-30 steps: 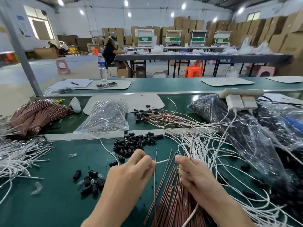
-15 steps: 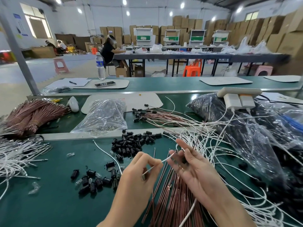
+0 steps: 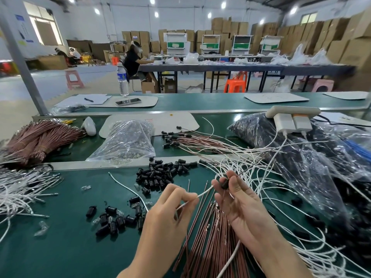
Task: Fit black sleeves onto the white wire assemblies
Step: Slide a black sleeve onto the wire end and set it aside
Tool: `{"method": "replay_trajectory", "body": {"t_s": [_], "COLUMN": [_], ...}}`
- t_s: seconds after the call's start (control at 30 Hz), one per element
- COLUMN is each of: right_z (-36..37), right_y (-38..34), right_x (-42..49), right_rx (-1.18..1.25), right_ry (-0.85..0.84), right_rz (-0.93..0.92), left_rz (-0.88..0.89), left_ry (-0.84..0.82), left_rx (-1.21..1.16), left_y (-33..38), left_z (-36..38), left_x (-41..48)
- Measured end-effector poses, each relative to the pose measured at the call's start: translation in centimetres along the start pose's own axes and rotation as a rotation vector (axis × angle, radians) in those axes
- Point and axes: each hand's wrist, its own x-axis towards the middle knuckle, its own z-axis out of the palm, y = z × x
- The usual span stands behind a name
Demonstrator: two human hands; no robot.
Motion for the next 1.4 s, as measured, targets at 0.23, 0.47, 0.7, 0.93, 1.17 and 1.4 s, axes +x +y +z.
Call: {"method": "replay_trajectory", "body": {"t_s": [0.23,0.47,0.7,0.93,1.17,1.4], "right_z": [0.1,0.3,-0.1,0.0,0.0,0.1], "right_y": [0.2,0.2,0.4,0.4,0.6,1.1], "right_x": [-0.2,-0.2,0.2,0.2,0.1,0.2], "right_rx": [-0.087,-0.025,-0.019,-0.042,-0.153,-0.219], "right_ry": [-0.053,-0.065,-0.065,-0.073,-0.085,-0.1], "right_rz": [0.056,0.071,0.064,0.05,0.024,0.018], "left_rz": [0.041,0.041,0.041,0.032,0.023,0.023], "left_ry": [-0.032,-0.048,-0.054,-0.072,-0.063,-0.04], "left_rx": [0.074,0.084,0.103,0.13,0.138,0.161], "left_y": [0.3,0.3,0.2,-0.1,0.1,0.4], "left_z": [0.1,0.1,0.0,0.0,-0.1,-0.3], "left_x": [-0.2,-0.2,-0.2,-0.3,-0.1,-0.1]}}
